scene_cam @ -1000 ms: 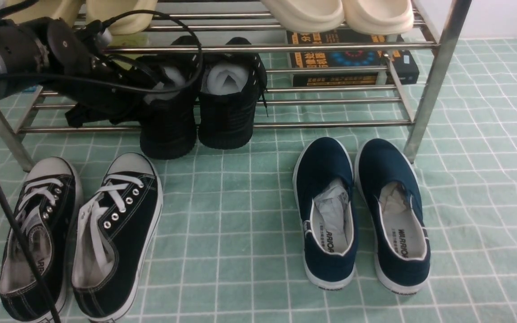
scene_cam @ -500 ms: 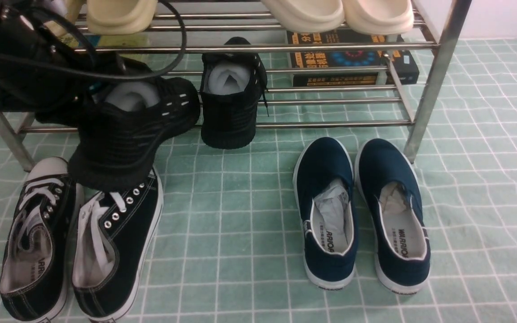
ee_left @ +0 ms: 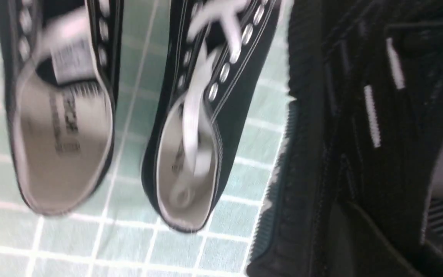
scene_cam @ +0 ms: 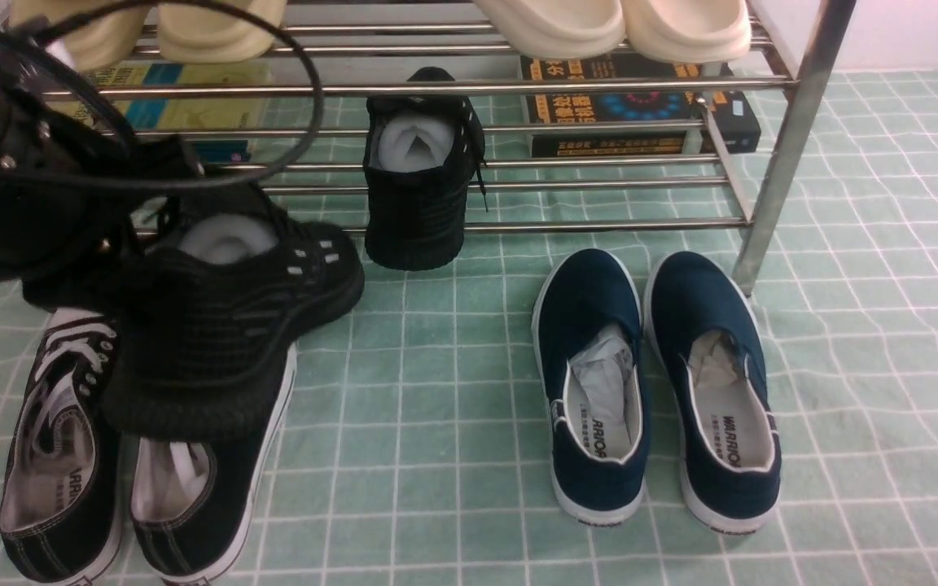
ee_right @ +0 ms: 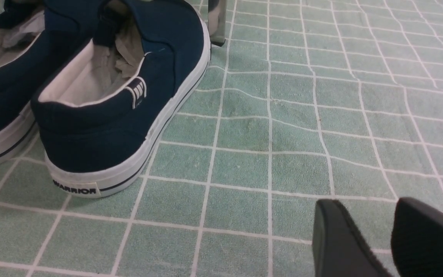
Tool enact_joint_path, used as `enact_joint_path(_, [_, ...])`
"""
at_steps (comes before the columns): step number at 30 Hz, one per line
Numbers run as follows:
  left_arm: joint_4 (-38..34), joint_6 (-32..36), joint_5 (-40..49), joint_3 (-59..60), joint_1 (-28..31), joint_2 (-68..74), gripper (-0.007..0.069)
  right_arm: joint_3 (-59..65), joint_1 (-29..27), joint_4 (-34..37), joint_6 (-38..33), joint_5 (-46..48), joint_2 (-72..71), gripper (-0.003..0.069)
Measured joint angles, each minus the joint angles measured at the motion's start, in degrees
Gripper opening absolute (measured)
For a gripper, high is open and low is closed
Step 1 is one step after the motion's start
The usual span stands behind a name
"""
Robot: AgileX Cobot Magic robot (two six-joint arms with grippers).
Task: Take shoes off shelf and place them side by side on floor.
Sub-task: 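Set the held shoe down on the floor in front of the rack with the left gripper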
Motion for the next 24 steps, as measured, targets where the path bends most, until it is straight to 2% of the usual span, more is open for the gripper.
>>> enact_joint_path(5, [1.5,-5.5,-5.2,4.7,-5.1,0.1,0.0029,0.0,0.0,0.0,0.0,0.0,0.0,0.024])
enact_joint_path(13, [10.0,-17.9,-13.8,5.5,-10.2,3.5,0.0029,0.0,0.0,0.0,0.0,0.0,0.0,0.024])
enact_joint_path(24, [9.9,-19.0,-19.1,5.5,-11.2,12.0,0.0029,0.0,0.0,0.0,0.0,0.0,0.0,0.024])
